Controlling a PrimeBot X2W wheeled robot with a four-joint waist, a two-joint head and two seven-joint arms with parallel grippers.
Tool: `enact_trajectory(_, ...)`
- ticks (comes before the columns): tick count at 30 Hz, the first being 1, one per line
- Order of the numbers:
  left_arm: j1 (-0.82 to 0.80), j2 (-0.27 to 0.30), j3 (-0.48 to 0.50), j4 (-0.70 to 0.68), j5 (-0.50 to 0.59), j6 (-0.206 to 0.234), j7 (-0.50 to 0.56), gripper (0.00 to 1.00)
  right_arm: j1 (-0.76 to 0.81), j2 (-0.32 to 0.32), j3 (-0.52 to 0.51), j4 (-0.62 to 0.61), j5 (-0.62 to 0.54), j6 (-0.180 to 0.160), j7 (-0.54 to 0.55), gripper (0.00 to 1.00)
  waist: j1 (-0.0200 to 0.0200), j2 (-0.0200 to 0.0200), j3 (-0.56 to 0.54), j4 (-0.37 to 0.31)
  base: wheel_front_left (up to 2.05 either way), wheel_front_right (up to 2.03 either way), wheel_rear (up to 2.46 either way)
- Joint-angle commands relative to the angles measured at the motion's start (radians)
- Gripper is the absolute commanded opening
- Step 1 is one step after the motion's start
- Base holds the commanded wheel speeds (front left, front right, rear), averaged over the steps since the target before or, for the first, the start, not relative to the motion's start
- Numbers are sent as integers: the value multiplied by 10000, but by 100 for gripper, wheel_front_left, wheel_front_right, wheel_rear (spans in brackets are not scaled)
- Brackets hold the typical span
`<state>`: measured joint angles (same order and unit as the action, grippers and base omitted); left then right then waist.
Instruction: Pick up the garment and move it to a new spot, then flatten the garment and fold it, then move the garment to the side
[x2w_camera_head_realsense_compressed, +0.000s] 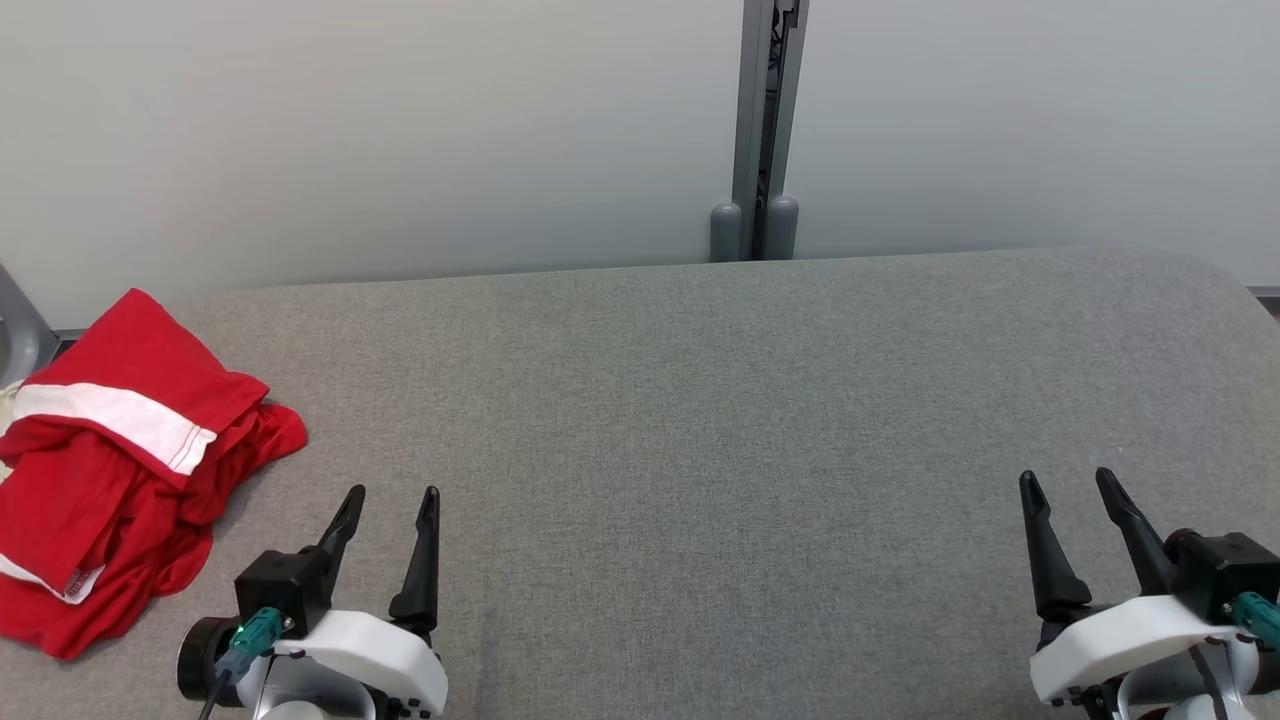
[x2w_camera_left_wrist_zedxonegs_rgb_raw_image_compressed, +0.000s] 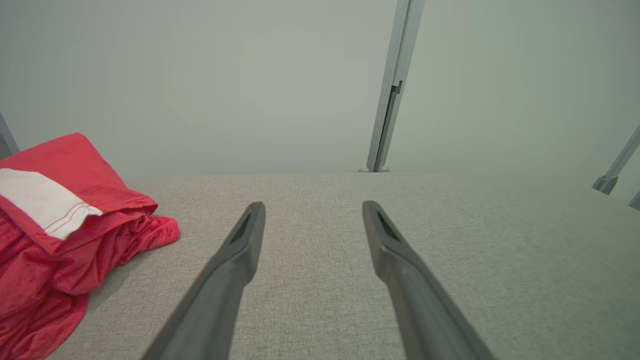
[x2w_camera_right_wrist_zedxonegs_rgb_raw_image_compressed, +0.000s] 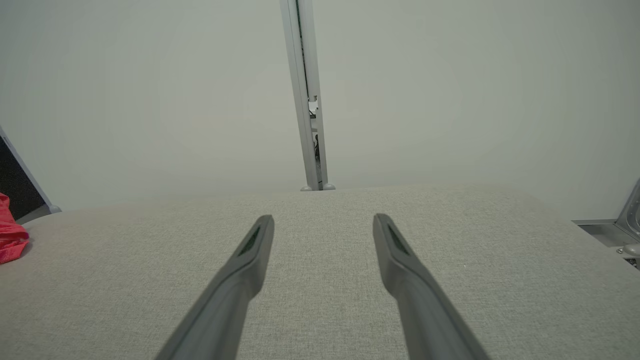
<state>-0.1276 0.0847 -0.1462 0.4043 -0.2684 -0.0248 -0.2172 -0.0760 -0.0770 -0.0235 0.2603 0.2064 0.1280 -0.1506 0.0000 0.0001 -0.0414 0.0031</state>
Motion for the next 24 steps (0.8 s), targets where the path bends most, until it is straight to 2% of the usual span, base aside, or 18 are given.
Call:
enact_trajectory(1,-189,35,0,23,200,80,-92,100,20,-48,-17,-22,-208,44,-3,100,0,-1,-6,0,0,0,0)
enact_trajectory(24,-292,-35,78,344,1107,294,-491,100,-37,97,-184,228,-930,41,-224,100,0,-1,14,19,0,0,0)
